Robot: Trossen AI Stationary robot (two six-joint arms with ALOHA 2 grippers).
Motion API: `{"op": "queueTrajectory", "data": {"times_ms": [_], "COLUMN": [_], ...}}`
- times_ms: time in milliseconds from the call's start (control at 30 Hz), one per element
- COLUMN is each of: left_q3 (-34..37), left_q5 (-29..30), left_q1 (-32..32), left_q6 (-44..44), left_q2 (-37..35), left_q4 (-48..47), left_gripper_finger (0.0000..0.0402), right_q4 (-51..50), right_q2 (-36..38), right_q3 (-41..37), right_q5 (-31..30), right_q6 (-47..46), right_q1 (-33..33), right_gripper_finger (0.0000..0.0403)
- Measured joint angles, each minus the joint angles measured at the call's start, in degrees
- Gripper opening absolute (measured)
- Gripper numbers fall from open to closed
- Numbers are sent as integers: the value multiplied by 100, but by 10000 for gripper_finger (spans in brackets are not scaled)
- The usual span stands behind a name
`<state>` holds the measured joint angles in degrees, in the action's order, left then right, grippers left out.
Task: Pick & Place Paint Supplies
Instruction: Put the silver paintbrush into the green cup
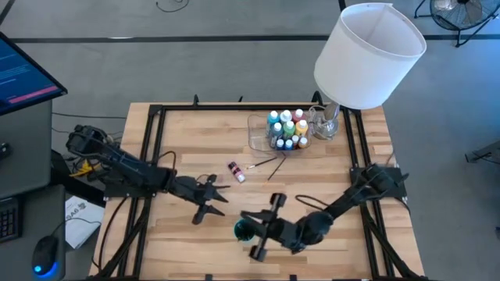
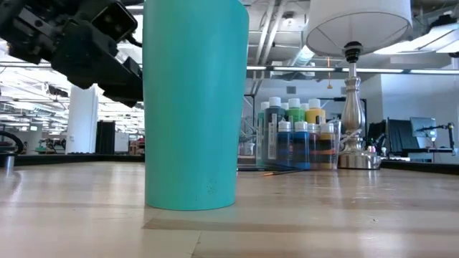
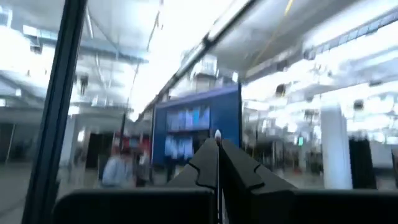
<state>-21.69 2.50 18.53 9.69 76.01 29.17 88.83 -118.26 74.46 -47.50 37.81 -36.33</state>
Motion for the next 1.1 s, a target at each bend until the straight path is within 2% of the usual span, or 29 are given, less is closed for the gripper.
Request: {"op": "queueTrajectory", "data": {"times_ms": [167,300,567,700,933,1100], "left_q3": [0,0,0,0,0,0], "left_q5": [180,180,224,334,820,941], "left_q1": [281,419,459,459,440,388], "left_q6": [45,83,114,109,-480,-645], "left_q2": [0,0,0,0,0,0], "left_q4": [26,59,148,344,899,971], "left_gripper_finger": [121,121,121,121,121,121], "right_q4": [62,99,105,105,108,108], "right_q2": [-811,-1057,-1057,-1057,-1055,-1056], "right_q3": [1006,1355,824,626,214,16], "right_q5": [349,459,1305,1294,1282,1301], "right_q6": [667,1014,878,772,261,68], "right_q1": [78,-56,-156,-156,-127,-35], "right_gripper_finger": [0,0,0,0,0,0]}}
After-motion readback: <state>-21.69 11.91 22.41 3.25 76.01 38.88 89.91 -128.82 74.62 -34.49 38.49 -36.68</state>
